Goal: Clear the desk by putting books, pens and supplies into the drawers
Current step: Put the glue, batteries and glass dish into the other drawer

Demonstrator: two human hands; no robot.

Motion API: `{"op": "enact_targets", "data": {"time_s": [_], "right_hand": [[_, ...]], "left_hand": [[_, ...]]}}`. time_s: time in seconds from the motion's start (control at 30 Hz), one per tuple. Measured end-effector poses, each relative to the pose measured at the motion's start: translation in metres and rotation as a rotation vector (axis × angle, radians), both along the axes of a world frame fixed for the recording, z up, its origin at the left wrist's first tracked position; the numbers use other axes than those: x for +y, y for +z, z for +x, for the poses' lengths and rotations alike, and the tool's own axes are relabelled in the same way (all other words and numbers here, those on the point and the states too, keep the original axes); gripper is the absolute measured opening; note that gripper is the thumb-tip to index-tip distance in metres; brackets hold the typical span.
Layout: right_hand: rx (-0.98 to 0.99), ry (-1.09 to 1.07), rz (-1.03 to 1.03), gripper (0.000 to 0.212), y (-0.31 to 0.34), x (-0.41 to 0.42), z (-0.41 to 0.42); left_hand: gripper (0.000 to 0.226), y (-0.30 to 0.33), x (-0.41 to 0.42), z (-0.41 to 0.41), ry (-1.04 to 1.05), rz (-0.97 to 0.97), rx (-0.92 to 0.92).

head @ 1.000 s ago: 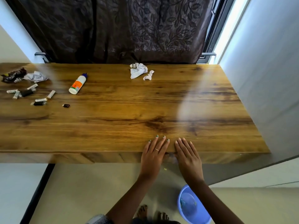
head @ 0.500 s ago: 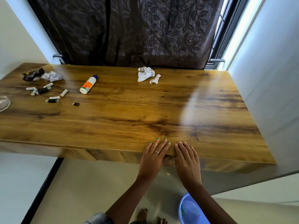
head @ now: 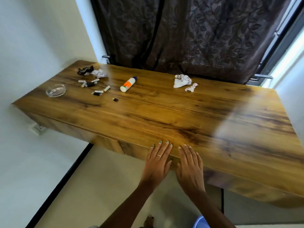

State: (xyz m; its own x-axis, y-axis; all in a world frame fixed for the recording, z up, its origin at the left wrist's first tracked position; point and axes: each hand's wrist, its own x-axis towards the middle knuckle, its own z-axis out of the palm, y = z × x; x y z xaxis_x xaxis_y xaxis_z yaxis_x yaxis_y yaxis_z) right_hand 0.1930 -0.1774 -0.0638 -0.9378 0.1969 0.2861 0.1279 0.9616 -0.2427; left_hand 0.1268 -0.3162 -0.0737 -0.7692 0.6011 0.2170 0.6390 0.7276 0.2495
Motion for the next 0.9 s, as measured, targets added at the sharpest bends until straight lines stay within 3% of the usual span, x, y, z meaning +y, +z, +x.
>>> {"op": "enact_targets", "data": {"time_s": [0.33, 0.8, 0.9], "right_hand": [[-0.017, 0.123, 0.029, 0.053, 0.027, -0.1, -0.067], [0.025, 0.021, -0.061, 0.047, 0.01, -0.295, -0.154], [0.009, 0.015, -0.075, 0.055, 0.009, -0.32, -0.16]], "left_hand": [[0.054, 0.019, -0.111, -0.053, 0.28, 0.082, 0.027], [0.058, 0.006, -0.321, -0.152, 0.291, 0.088, 0.029], [0.059, 0.0, -0.347, -0.164, 0.269, 0.108, 0.007]]}}
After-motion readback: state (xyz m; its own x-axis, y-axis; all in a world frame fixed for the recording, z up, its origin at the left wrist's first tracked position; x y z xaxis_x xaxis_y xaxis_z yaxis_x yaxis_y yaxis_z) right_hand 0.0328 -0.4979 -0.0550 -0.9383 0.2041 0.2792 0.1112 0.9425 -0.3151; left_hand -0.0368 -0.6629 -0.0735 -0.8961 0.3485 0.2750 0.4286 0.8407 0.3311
